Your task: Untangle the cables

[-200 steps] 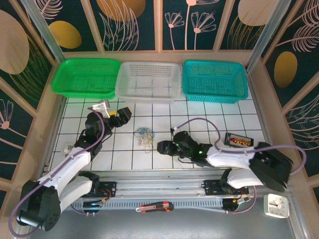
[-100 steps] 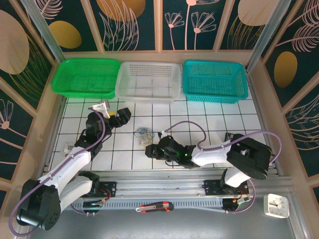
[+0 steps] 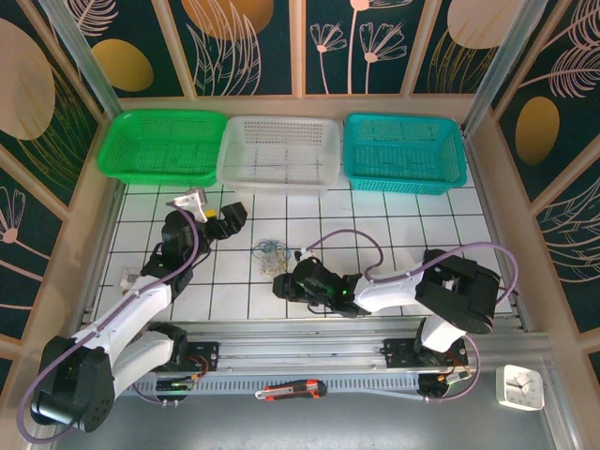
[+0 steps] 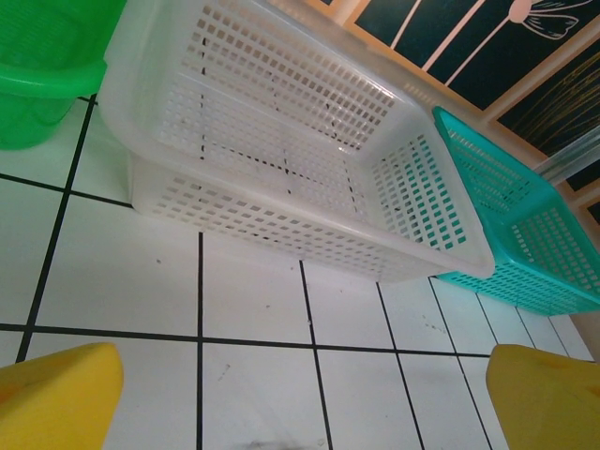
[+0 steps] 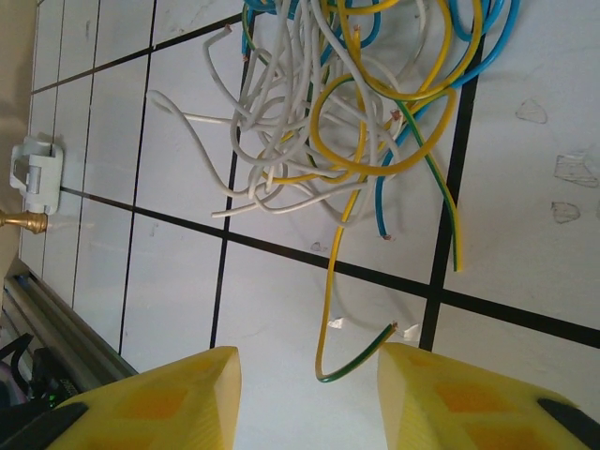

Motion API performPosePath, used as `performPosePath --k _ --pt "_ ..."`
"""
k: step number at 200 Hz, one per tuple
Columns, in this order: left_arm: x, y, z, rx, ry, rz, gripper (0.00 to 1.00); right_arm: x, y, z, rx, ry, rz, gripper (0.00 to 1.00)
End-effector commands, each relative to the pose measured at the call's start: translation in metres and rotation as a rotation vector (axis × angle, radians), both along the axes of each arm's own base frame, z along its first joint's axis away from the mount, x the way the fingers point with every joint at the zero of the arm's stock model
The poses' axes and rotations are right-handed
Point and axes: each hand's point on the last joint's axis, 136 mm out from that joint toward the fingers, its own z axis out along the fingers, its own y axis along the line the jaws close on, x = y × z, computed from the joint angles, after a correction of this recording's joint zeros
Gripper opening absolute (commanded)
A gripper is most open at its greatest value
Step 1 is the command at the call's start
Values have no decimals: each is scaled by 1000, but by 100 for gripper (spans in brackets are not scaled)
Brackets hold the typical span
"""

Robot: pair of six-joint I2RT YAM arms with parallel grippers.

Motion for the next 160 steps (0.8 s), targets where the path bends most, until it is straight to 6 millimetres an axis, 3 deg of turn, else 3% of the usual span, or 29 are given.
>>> performPosePath --k 1,28,58,86,118,160 --pt "3 -5 12 -8 -47 -20 99 11 4 6 15 -23 -52 41" --pt "3 -5 13 -9 -48 -20 99 19 3 6 20 -32 -68 30" --pt "2 -5 12 -8 -46 -21 99 27 3 15 43 -49 -60 0" --pt "1 -5 12 3 -59 -27 99 38 -6 49 43 -132 -63 0" --pt "-3 -8 16 -7 -104 -52 99 53 -23 107 43 -260 -63 0" --pt "-13 -23 39 -10 -233 -170 99 74 -46 169 80 -369 -49 0"
